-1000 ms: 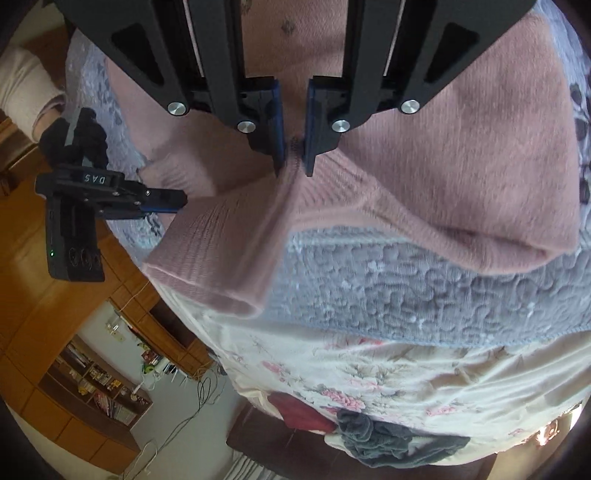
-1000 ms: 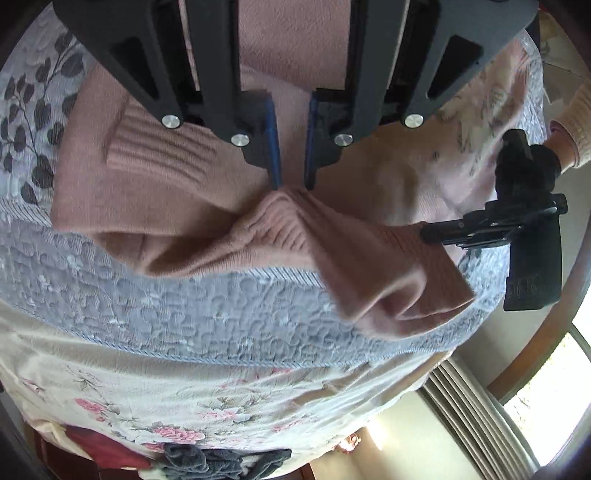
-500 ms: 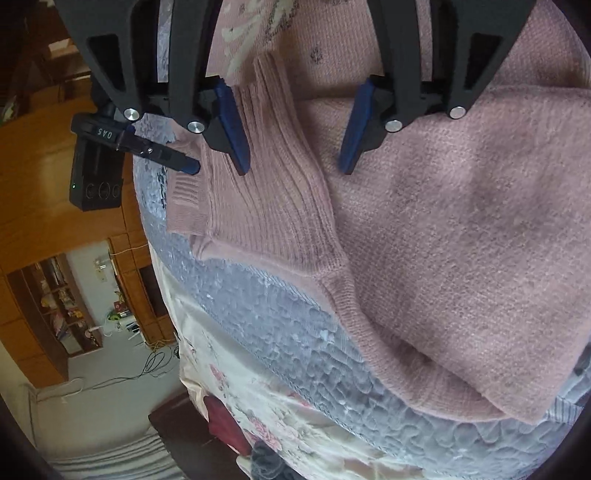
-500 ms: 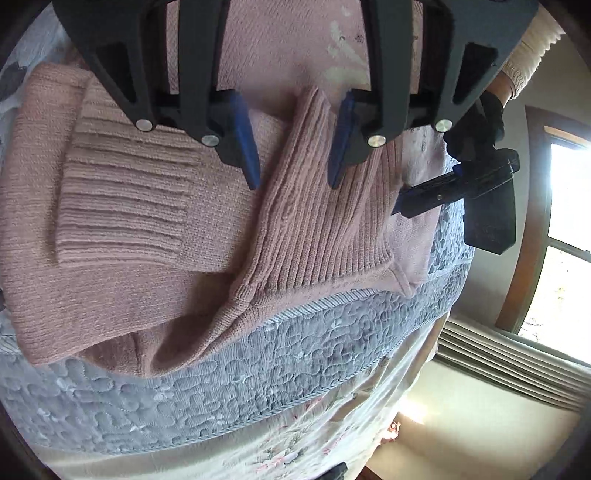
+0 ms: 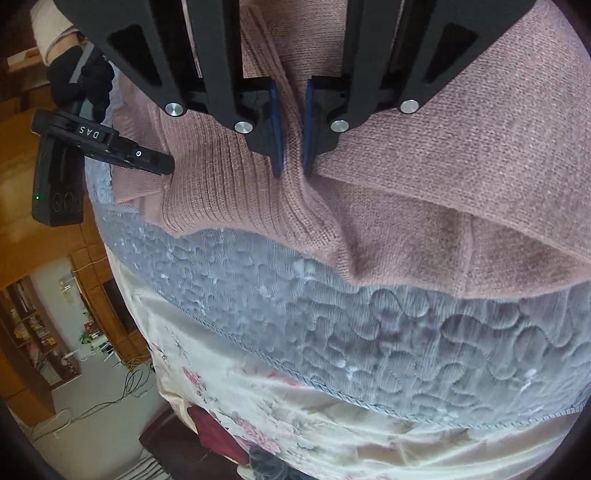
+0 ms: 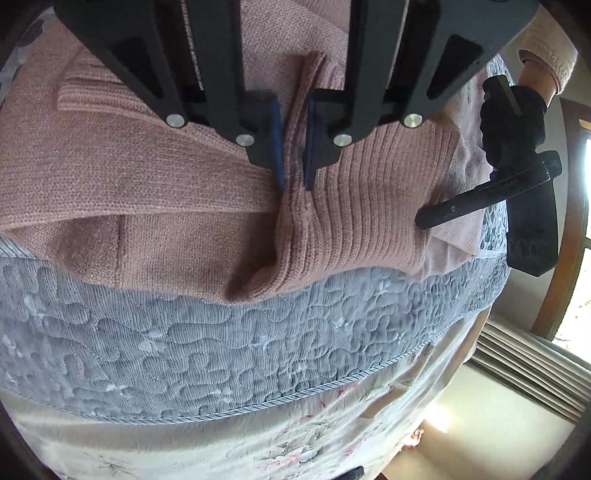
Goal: Fold small clothes
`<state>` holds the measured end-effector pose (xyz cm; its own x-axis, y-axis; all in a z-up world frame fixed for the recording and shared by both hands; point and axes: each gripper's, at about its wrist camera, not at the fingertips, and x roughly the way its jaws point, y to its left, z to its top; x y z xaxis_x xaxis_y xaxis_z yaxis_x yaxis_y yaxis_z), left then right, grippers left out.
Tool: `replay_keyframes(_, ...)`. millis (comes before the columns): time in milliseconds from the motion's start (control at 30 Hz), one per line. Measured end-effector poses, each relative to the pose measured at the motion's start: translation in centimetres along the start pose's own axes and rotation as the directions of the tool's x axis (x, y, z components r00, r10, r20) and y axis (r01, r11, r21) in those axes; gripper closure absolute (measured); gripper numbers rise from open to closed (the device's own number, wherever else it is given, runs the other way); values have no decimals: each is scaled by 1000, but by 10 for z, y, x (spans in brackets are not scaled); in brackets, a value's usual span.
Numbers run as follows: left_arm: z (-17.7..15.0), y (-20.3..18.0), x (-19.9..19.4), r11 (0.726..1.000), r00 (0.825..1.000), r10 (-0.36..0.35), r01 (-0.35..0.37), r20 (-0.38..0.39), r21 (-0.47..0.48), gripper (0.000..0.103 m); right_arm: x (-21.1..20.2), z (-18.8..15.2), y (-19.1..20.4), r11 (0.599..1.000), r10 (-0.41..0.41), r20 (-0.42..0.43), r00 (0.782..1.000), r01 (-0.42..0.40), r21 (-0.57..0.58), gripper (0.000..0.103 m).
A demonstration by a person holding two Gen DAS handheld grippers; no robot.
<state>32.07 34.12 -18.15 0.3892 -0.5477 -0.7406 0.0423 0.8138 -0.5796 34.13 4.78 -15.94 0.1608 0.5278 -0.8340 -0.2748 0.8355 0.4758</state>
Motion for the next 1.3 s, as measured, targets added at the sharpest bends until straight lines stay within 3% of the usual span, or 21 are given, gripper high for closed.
replay_keyframes(67,-8,0,-12,999,999,-32,33,20,-37,78,-15,-9,2,999,44,21,999,-44,14,87)
replay_keyframes(133,-22,-5,-22,997,998,-61,62,36,-36,55,-25,-20,5,997,77,16,997,-77,19,82)
replay_keyframes(233,-42,-14,-17,1000,999,-23,23,-29,-9,49,-25,-38,4,995,94,-39,995,-92,46,75)
replay_keyframes(300,-50,-17,-16,1000,1000,-5,5,-16,10,51,-16,-46,4,994,94,-73,993,-90,56,80)
replay_keyframes(333,-51,-19,-17,1000,1000,2,-1,-9,17,60,-13,-47,6,994,97,-78,992,-93,54,93)
replay_keyframes(367,-50,-18,-16,1000,999,-22,22,-25,7,74,-13,-48,5,993,107,-75,991,-103,61,93)
replay_keyframes(400,-49,-15,-16,999,998,-43,43,-38,-15,95,-15,-49,4,990,127,-69,990,-122,73,93)
replay_keyframes(500,-46,-12,-22,1000,999,-26,26,-30,10,95,-31,-52,1,977,198,-40,979,-193,90,94)
replay_keyframes(567,-49,-6,-20,999,999,16,-14,-50,38,95,-32,-54,-3,982,171,-54,984,-166,90,95)
replay_keyframes(633,-54,5,-15,1000,998,-10,11,-63,17,95,-20,-58,-6,992,112,-89,990,-106,73,95)
replay_keyframes(733,-57,11,-12,1000,999,-24,23,-36,-15,94,-9,-63,-10,992,100,-84,992,-93,80,95)
replay_keyframes(900,-66,-7,-20,997,998,70,-70,3,8,90,-11,-66,-2,997,42,-64,997,-38,64,94)
replay_keyframes(967,-74,-19,-34,989,989,150,-150,17,-3,88,-29,-71,2,996,44,-37,998,-41,77,83)
replay_keyframes(1000,-83,-27,-47,984,983,178,-179,39,6,86,-42,-77,6,996,43,-7,999,-43,76,83)
replay_keyframes(1067,-110,-44,-79,982,979,183,-186,90,21,78,-78,-96,13,995,62,56,996,-66,70,77)
replay_keyframes(1133,-147,-59,-115,976,970,208,-214,127,41,63,-113,-130,21,997,46,92,995,-52,64,72)
replay_keyframes(1300,-233,-66,-190,959,950,279,-284,143,15,59,-179,-233,26,997,-13,119,993,4,73,60)
